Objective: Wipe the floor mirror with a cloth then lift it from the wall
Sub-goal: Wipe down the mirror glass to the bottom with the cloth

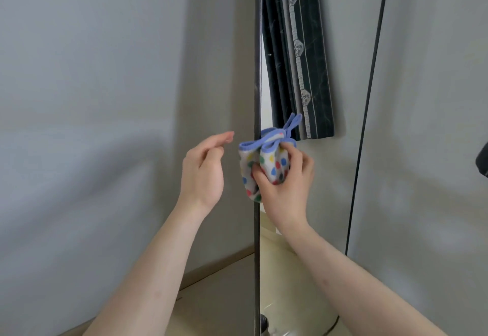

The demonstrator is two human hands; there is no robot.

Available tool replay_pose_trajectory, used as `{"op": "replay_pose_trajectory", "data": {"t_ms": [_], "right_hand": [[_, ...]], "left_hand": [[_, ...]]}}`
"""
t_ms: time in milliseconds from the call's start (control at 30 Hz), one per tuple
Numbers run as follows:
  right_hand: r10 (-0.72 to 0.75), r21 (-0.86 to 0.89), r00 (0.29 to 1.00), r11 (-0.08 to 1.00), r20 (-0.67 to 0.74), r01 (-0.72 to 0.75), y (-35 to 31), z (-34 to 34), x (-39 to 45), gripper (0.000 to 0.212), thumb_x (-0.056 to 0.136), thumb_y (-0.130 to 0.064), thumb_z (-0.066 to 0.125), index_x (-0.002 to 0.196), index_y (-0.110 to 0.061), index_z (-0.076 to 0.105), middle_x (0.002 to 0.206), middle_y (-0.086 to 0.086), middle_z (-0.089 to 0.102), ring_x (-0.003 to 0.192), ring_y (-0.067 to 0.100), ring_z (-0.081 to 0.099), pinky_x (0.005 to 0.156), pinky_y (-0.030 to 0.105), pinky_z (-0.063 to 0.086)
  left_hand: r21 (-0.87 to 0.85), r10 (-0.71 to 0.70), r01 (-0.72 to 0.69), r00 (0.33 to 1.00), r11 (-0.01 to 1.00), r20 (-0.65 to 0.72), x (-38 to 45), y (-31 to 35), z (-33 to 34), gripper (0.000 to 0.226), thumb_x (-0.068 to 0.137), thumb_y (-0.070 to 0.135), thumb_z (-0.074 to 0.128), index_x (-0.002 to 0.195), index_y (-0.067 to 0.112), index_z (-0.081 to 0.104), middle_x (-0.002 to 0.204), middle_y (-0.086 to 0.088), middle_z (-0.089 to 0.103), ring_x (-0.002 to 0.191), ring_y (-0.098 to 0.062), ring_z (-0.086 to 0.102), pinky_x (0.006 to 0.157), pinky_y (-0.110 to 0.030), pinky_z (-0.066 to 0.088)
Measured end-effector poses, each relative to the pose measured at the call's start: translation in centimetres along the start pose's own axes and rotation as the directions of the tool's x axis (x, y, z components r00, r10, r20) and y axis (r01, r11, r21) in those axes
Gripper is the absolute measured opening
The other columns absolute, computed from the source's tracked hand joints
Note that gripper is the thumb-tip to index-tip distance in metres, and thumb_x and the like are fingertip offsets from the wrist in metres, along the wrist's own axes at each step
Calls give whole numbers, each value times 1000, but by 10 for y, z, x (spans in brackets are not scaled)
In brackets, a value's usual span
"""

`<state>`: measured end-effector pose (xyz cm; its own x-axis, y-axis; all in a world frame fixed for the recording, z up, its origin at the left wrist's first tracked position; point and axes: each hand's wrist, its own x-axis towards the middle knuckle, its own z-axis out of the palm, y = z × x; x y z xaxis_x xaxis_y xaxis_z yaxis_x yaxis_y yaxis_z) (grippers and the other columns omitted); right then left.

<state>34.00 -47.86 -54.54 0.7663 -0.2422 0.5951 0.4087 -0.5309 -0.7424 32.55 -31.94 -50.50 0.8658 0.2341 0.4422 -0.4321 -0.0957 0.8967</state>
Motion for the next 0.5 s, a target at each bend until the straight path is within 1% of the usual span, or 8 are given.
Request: {"op": "replay_pose_trajectory", "data": {"t_ms": [100,200,267,333,367,433,500], "right_hand": [[-35,-31,999,999,-5,35,1,1,3,70,77,-42,81,136,-36,42,132,-10,37,125,18,41,103,37,47],[-104,-117,994,987,31,107,19,3,-22,73,71,-49,76,134,-30,43,134,-5,39,121,21,42,102,43,47],[-120,-178,990,975,74,131,43,3,-46,77,68,-41,83,133,-27,45,135,-2,40,120,22,43,100,46,48],[-131,-232,983,960,131,159,65,2,-68,83,64,-33,91,131,-26,44,134,-3,39,119,22,44,98,47,51],[-135,-252,978,952,158,172,72,1,-75,85,62,-32,93,130,-26,42,134,-3,39,119,22,45,97,47,52],[-128,-274,973,945,191,178,77,-1,-81,85,61,-35,92,128,-28,41,133,-5,38,118,21,45,96,46,53],[-107,-244,978,958,178,150,72,-2,-77,78,63,-43,84,127,-29,42,131,-7,38,117,20,44,96,45,52]], "left_hand": [[-6,-11,11,1000,1000,-21,2,-1,-5,45,85,22,39,112,31,74,119,12,73,116,3,63,100,-12,45],[-25,-22,22,1000,999,-8,3,0,-6,40,85,22,41,104,37,73,113,18,73,110,10,63,97,-8,44],[-10,-22,22,1000,1000,13,1,0,-3,39,91,18,43,102,41,72,113,21,72,114,7,63,98,-7,44],[9,-26,26,999,1000,45,-1,0,0,41,97,12,44,107,40,72,116,21,72,121,2,62,100,-9,43],[18,-31,30,997,999,68,-2,0,2,40,97,14,44,111,39,73,118,21,71,123,1,61,102,-11,43],[39,-38,34,993,999,115,-3,0,5,45,91,23,41,121,33,73,123,19,71,125,2,59,107,-17,42],[43,-26,19,989,999,146,-4,1,7,51,89,26,39,129,27,71,127,16,70,125,5,58,110,-21,42]]}}
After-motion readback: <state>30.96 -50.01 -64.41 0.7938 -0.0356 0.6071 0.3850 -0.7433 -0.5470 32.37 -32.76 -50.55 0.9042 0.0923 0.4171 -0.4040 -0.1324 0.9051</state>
